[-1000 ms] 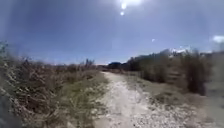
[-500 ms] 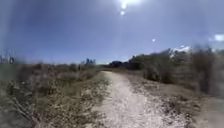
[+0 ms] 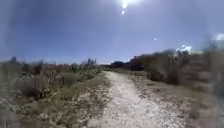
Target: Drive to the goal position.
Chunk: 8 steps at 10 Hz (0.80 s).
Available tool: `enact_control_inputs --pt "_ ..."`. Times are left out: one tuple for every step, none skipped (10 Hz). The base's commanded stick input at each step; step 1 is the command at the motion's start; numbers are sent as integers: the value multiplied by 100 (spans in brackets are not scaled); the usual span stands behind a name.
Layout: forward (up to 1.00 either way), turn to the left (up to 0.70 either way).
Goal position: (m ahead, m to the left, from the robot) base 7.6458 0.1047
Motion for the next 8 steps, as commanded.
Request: enact_control_inputs --pt "70 -35" --pt "70 -29" --pt "70 -22" --pt "70 -15" --pt "70 -8" --pt "70 -1" --pt "70 0" --pt "70 0"
